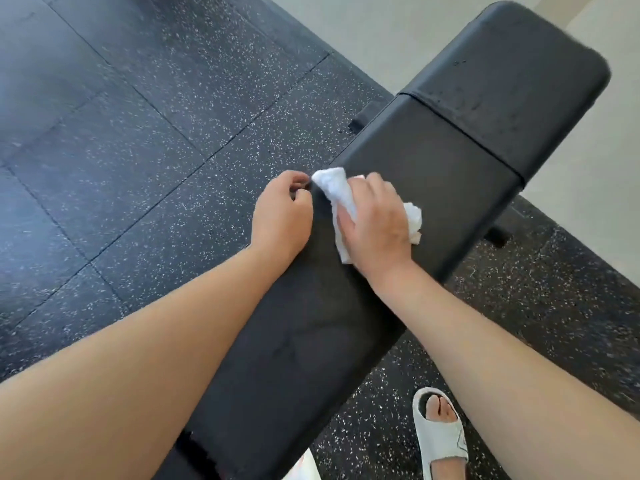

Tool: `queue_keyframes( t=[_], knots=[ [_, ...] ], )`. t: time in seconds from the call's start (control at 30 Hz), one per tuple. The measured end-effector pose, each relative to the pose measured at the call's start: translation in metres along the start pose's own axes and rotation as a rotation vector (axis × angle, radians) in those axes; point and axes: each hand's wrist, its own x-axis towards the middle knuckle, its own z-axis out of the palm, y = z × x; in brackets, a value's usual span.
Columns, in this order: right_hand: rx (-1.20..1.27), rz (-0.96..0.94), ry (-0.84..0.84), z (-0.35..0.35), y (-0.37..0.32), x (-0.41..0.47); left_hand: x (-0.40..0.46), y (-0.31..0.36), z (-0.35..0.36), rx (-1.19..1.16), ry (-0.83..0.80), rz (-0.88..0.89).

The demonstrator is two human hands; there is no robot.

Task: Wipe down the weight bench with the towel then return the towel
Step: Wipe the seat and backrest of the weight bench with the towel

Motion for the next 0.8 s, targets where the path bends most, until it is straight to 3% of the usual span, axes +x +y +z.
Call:
queue_keyframes(
  t=[0.23, 0.37, 0.47, 0.53, 0.8],
  knots=[
    [0.222, -0.196, -0.106, 0.022, -0.164, -0.118, -0.094, -0.128, -0.111, 0.058, 0.013, -0.227],
    [0.221, -0.282, -0.106, 0.034, -0.188, -0.142, -0.127, -0.154, -0.122, 0.066, 0.084, -0.302],
    [0.229, -0.422, -0.114, 0.026, -0.159, -0.129, -0.133, -0.140, -0.111, 0.106, 0.083, -0.301],
    [0.190, -0.449, -0.088, 0.017, -0.123, -0.103, -0.126, -0.123, -0.098, 0.199, 0.067, -0.205],
    [0.053, -0.146, 0.065, -0.032, 0.062, 0.008, -0.079, -0.039, -0.018, 0.417, 0.032, 0.142]
  ],
)
